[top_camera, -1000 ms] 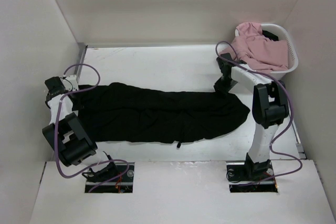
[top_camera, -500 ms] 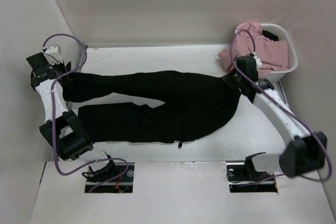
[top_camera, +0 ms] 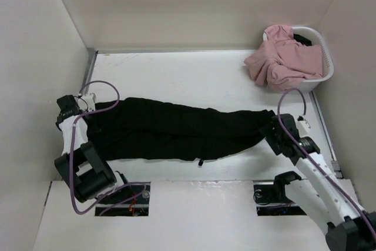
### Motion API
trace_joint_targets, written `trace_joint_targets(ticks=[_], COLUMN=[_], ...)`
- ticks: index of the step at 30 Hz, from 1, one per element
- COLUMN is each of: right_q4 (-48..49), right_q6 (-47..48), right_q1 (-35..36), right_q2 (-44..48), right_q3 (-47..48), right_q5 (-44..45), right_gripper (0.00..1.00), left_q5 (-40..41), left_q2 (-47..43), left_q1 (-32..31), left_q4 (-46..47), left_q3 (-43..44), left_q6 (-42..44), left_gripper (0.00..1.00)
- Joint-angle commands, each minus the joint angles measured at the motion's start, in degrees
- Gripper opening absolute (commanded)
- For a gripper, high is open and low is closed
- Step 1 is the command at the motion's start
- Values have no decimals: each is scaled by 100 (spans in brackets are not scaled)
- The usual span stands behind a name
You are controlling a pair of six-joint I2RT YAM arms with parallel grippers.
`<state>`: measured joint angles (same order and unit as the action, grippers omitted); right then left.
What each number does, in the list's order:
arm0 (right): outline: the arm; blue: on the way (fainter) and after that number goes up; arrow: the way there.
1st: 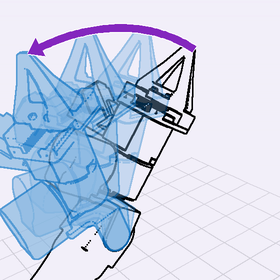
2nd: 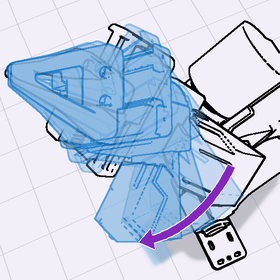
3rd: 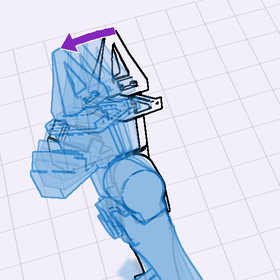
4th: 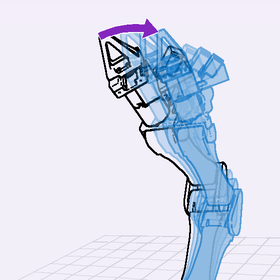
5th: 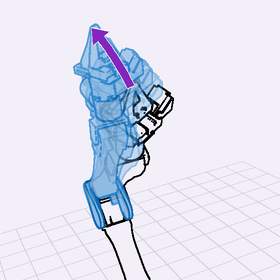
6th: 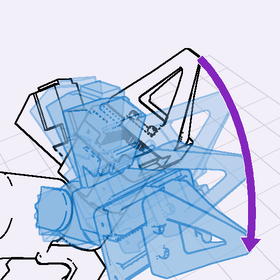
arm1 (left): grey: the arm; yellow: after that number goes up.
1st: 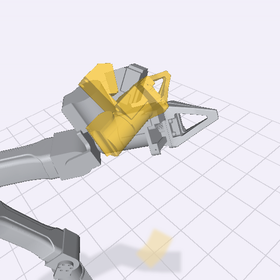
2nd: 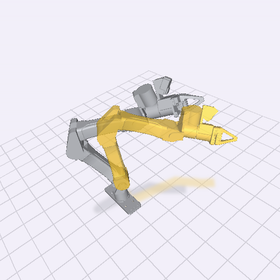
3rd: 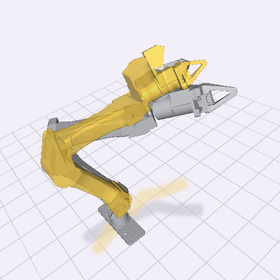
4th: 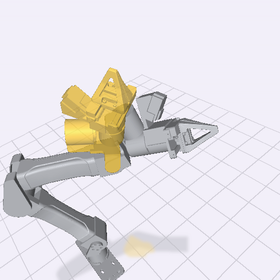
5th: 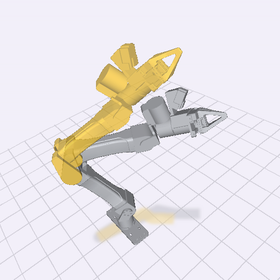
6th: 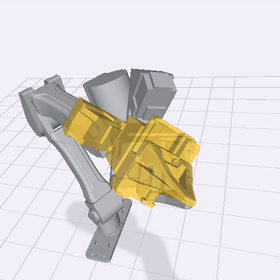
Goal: Fold and stack the trousers
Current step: Fold the trousers
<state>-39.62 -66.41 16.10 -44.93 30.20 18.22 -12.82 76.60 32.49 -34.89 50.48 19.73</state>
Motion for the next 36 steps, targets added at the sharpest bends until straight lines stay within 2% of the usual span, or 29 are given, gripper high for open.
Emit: trace_joint_targets(ticks=[1,3,6,8,9,14,18,22,23,25,26,27,28,33,36], right_q4=[-759,-514,-12,129,182,262,-229,-767,-750,-540,-408,-293,-205,602,938], right_q6=[-208,267,813,823,753,910,1271,1341,1350,1403,1446,1473,1534,2114,2150], right_q1=[-137,-112,99,65,3,-304,-366,-462,-533,-726,-840,-937,-1025,-1087,-947], right_q2=[563,381,-452,-1059,-1349,-3325,-4812,-5342,-5299,-5062,-4896,-4720,-4536,-3236,-2593], right_q3=[494,994,1724,2120,2270,3271,4028,3960,3811,3469,3301,3161,3046,2598,2264], right_q5=[437,463,385,332,323,8,-310,-362,-406,-555,-565,-565,-548,-521,-696], right_gripper=[75,79,86,93,100,100,100,100,91,49,22,5,0,0,0], left_q5=[245,227,183,183,183,192,174,140,113,52,25,-18,-71,-212,-282], left_q2=[-549,-619,-629,-629,-629,-602,-532,-462,-470,-470,-444,-418,-383,-233,-198], left_q1=[-36,-36,-36,-36,-36,78,139,314,376,455,491,517,543,850,1158], left_q4=[88,27,-26,-26,-26,-26,18,88,123,150,150,158,193,-95,-735], left_q3=[-143,-161,-152,-135,-117,-56,6,199,251,357,427,497,559,990,1043], left_q6=[461,515,524,524,524,576,603,471,419,322,278,225,190,-48,249], left_gripper=[5,8,8,8,8,8,8,8,8,8,8,8,8,10,17])
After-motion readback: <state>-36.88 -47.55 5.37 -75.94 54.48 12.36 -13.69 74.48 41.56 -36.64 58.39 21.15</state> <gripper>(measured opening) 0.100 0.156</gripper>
